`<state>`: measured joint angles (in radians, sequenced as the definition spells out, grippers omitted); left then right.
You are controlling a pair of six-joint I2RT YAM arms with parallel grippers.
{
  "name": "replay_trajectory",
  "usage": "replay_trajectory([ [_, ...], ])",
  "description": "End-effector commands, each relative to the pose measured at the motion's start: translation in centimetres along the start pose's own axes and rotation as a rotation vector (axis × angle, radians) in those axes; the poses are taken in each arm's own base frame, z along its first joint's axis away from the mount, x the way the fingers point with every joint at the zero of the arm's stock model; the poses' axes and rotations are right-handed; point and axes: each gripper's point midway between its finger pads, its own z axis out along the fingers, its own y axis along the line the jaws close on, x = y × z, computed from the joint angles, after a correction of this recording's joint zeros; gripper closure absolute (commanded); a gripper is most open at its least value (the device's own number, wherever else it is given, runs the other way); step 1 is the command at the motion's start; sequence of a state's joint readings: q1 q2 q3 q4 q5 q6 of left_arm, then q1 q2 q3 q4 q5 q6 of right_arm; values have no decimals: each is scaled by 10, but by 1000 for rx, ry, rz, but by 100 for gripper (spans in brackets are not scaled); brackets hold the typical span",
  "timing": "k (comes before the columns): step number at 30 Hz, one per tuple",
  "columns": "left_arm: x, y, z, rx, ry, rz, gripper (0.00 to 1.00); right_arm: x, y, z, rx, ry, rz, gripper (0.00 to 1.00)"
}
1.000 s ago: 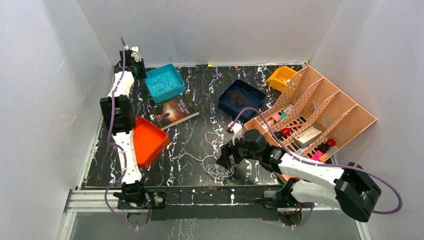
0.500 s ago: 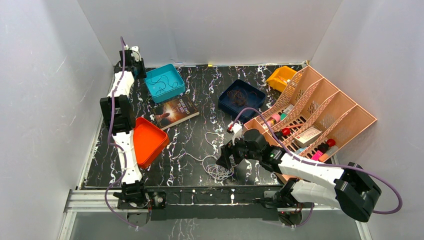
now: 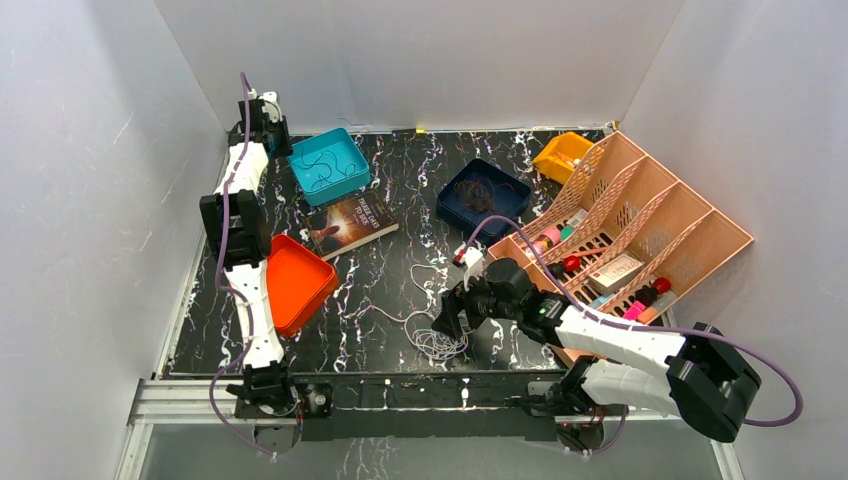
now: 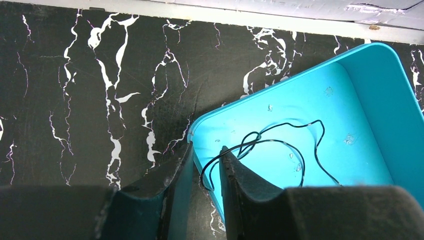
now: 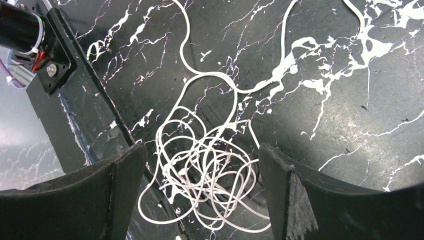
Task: Untangle the cables
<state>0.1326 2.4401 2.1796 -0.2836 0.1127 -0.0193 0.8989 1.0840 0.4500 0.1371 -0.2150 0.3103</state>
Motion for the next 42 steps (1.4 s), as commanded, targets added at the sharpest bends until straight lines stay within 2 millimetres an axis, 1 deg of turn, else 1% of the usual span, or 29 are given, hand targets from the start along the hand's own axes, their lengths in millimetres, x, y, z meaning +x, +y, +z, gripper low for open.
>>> replay_trajectory([
  [1, -56, -6, -43, 9, -125, 16, 77, -32, 16, 0, -51, -83, -32, 9],
  [8, -58, -7, -48, 12, -134, 17, 84, -32, 15, 0, -52, -84, -33, 9],
  [12, -57, -9, -49, 21, -133, 13, 91, -32, 16, 1, -55, -82, -31, 9],
  [16, -52, -18, -47, 67, -120, -4, 100, -31, 16, 2, -57, -78, -29, 8],
  [20, -43, -29, -44, 109, -100, -16, 100, -32, 17, 2, -62, -79, -30, 8],
  [25, -35, -48, -39, 153, -81, -6, 100, -32, 18, 2, -66, -78, -30, 8],
  [31, -28, -68, -32, 180, -62, 15, 100, -32, 18, 2, -67, -77, -29, 8],
  [35, -19, -79, -25, 188, -42, 30, 100, -32, 18, 3, -67, -76, -30, 7],
  [38, -11, -82, -20, 185, -22, 38, 100, -32, 18, 3, -67, -76, -30, 7],
  [42, -2, -79, -14, 165, -2, 40, 100, -31, 18, 3, -70, -72, -31, 7],
])
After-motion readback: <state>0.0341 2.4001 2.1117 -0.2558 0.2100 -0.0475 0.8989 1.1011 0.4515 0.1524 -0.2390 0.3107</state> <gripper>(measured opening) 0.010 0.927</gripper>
